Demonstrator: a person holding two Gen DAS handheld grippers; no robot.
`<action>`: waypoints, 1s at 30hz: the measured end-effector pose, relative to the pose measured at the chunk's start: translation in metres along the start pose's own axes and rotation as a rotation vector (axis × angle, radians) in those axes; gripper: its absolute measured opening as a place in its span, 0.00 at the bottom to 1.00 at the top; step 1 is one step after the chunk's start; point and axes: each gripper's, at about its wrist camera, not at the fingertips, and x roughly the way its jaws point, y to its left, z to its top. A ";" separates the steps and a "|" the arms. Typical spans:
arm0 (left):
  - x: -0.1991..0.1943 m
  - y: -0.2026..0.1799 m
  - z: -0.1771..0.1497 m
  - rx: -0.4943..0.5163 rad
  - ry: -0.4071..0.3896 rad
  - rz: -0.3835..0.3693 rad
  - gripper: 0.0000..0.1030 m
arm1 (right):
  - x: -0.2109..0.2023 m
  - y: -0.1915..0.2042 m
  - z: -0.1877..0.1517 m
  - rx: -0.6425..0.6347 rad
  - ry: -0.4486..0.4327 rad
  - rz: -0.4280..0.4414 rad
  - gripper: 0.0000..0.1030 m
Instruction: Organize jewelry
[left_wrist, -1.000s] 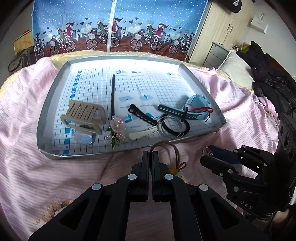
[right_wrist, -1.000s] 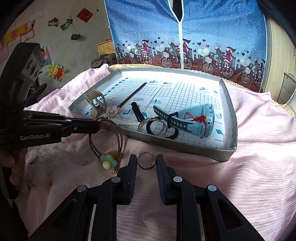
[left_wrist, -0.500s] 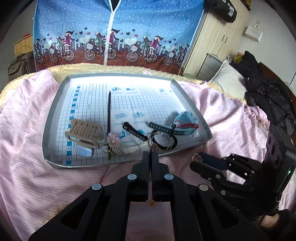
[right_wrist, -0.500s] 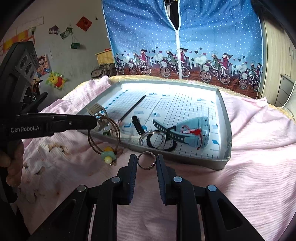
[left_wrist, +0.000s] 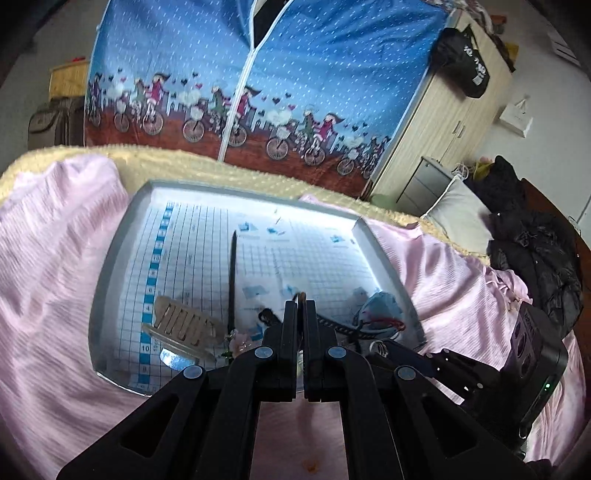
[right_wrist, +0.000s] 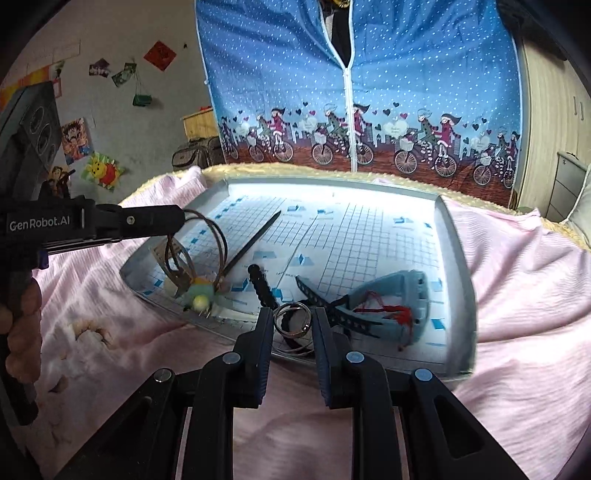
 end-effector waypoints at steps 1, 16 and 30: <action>0.003 0.003 -0.001 -0.008 0.011 0.001 0.01 | 0.003 0.001 -0.001 -0.003 0.008 -0.001 0.20; 0.015 0.009 -0.015 -0.006 0.101 0.068 0.01 | 0.004 -0.005 -0.005 0.012 0.018 -0.036 0.34; -0.077 -0.006 -0.025 -0.023 -0.181 0.225 0.98 | -0.093 0.009 0.011 0.078 -0.216 -0.071 0.85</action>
